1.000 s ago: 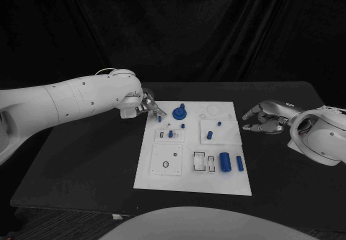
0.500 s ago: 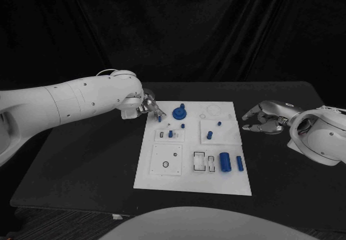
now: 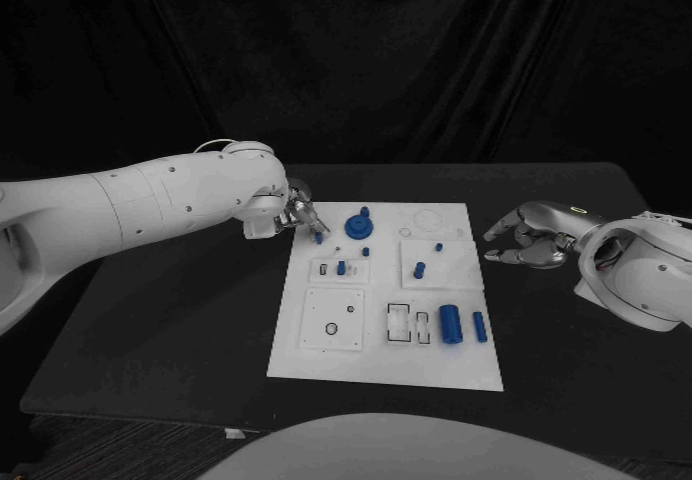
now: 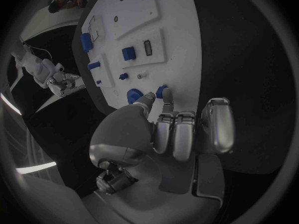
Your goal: Assemble the parts on the task board
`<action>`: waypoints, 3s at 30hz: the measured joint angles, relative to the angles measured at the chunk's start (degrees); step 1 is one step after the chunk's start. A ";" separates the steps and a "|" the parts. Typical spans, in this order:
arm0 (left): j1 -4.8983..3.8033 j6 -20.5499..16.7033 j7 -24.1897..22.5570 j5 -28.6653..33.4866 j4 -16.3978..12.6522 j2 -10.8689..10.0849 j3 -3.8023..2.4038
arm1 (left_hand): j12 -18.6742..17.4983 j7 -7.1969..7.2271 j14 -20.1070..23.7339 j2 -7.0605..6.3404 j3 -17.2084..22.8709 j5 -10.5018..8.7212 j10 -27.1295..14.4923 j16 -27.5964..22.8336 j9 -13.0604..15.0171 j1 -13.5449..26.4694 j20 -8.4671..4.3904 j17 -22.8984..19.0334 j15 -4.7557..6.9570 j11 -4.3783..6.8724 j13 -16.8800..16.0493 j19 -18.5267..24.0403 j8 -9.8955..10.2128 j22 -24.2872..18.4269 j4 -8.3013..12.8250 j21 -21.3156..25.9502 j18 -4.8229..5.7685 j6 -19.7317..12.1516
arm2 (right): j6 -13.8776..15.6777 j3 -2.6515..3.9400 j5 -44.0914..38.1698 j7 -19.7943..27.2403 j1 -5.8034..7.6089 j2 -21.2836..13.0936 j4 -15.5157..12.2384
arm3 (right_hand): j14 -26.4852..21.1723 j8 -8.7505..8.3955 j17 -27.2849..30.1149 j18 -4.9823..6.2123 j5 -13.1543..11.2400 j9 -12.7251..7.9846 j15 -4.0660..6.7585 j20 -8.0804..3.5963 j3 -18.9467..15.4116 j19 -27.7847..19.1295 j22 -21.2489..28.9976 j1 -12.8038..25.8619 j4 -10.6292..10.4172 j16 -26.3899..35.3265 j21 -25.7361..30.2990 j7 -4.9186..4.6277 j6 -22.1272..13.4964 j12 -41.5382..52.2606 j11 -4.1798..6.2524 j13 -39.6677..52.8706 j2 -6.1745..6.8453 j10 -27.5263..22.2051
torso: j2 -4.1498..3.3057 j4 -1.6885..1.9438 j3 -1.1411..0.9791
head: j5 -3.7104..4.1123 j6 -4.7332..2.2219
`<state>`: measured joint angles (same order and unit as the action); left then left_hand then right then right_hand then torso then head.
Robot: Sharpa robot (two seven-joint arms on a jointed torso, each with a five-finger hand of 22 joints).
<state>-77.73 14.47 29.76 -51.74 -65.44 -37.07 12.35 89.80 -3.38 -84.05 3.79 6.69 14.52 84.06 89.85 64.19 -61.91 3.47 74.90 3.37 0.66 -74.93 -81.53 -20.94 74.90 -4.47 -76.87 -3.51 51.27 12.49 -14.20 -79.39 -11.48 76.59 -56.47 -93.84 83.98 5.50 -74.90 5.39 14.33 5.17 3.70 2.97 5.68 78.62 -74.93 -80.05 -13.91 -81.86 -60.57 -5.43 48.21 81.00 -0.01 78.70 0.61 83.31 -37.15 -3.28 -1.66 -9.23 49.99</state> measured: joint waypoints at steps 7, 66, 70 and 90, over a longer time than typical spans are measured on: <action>0.11 0.15 0.12 0.00 0.11 0.08 0.00 | 0.00 0.00 0.00 0.16 1.01 -1.25 0.00 0.00 -0.39 -0.52 0.00 0.00 0.00 0.00 0.00 0.00 0.00 0.00 1.00 0.00 0.00 0.00 | -0.10 0.00 0.00 -0.01 0.00 0.05 0.04 | 0.00 0.00 0.00 0.00 0.00 0.00 0.00 0.00 0.00 0.00 0.00 0.00 0.00 0.00 0.00 0.00 0.00 0.05 0.00 0.00 0.00 0.00 | 0.00 0.01 -0.03 | 0.08 0.00; -0.67 -1.81 4.57 0.00 -16.29 -8.31 -0.02 | 0.00 0.55 0.00 -5.92 26.89 6.75 0.06 0.00 -0.40 5.95 -0.51 0.00 0.00 0.37 0.00 -0.10 -2.24 0.00 9.29 1.08 0.00 -0.06 | -0.73 0.00 0.00 -0.31 -0.13 -0.69 -0.09 | 0.00 0.00 0.00 0.00 0.53 -0.13 -0.01 0.00 0.49 0.00 0.03 -0.62 0.49 0.23 1.01 -0.20 0.20 -0.40 0.00 0.61 -0.15 0.00 | 0.16 0.06 -0.09 | 0.21 0.01; -0.67 -2.40 5.28 0.00 -17.18 -8.39 -0.01 | 0.00 0.65 0.00 -5.94 26.89 6.74 0.05 0.00 -0.40 6.08 -0.51 0.00 0.00 0.37 0.00 -0.10 -2.24 0.00 9.29 1.25 0.01 0.03 | -0.74 0.00 0.00 -0.33 -0.13 -0.76 -0.10 | 0.00 0.00 0.00 0.00 0.53 -0.13 -0.01 0.00 0.49 0.00 0.03 -0.62 0.48 0.23 1.01 -0.20 0.20 -0.39 0.00 0.60 -0.14 0.00 | 0.11 0.09 -0.11 | 0.07 0.01; 0.48 -5.15 6.01 0.00 -17.25 -7.13 0.00 | 0.00 0.60 0.00 -6.09 27.56 7.00 0.05 0.00 -0.40 6.69 -0.51 0.00 0.00 0.36 0.00 -0.10 -2.24 0.00 9.68 1.25 0.01 0.04 | -0.88 0.00 0.00 -0.33 -0.14 -0.61 -0.07 | 0.00 0.00 0.00 0.00 0.53 -0.17 0.00 0.00 0.49 0.00 0.00 -0.83 0.48 0.22 1.21 -0.20 0.20 -0.44 0.00 -0.08 0.08 0.00 | -0.06 0.09 0.09 | -0.41 0.01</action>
<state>-77.25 9.32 35.77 -51.74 -82.69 -44.21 12.36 89.80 -2.78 -84.05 -2.30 34.25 21.52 84.11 89.85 63.79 -55.22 2.96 74.90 3.37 1.03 -74.93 -81.62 -23.18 74.90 5.21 -75.62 -3.50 51.31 11.61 -14.20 -79.39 -11.81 76.46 -57.08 -93.91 83.98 5.50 -74.90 5.39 14.85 4.99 3.70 2.97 6.17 78.62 -74.94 -80.88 -13.42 -81.64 -59.36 -5.63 48.41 80.55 -0.01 78.61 0.70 83.31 -37.21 -3.20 -1.57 -9.65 50.00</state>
